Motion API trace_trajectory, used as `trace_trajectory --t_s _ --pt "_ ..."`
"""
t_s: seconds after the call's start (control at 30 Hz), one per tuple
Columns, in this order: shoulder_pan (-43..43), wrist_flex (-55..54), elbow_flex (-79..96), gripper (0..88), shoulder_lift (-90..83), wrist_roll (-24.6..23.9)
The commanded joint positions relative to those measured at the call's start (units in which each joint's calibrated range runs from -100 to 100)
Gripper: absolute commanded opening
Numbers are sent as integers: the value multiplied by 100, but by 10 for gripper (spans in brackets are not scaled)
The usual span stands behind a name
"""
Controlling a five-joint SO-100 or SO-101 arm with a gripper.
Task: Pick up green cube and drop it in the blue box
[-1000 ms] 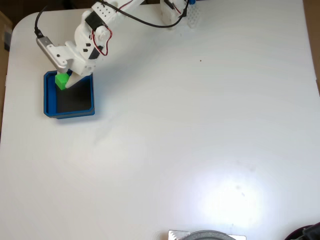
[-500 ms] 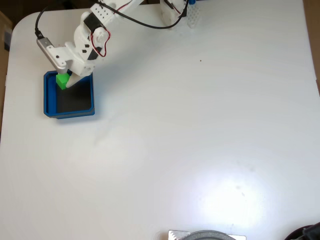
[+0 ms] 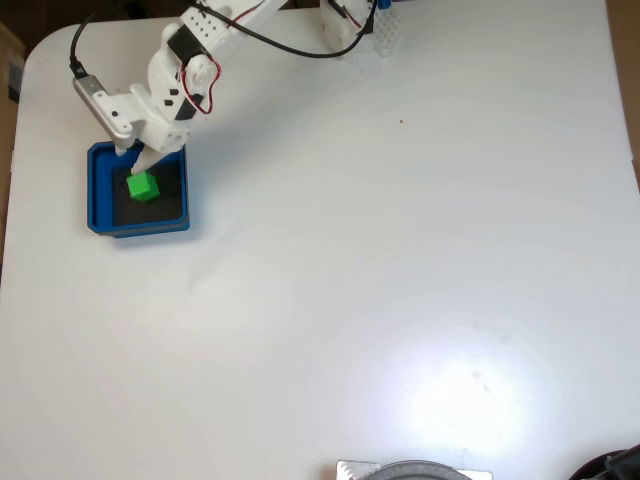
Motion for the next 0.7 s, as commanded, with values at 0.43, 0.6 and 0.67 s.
trace_trajectory --t_s 0.43,0.6,0.67 --pt "-71 -141 -327 141 -350 -15" --pt "-63 -125 -273 141 -701 15" --pt "-71 -117 -220 141 -893 20"
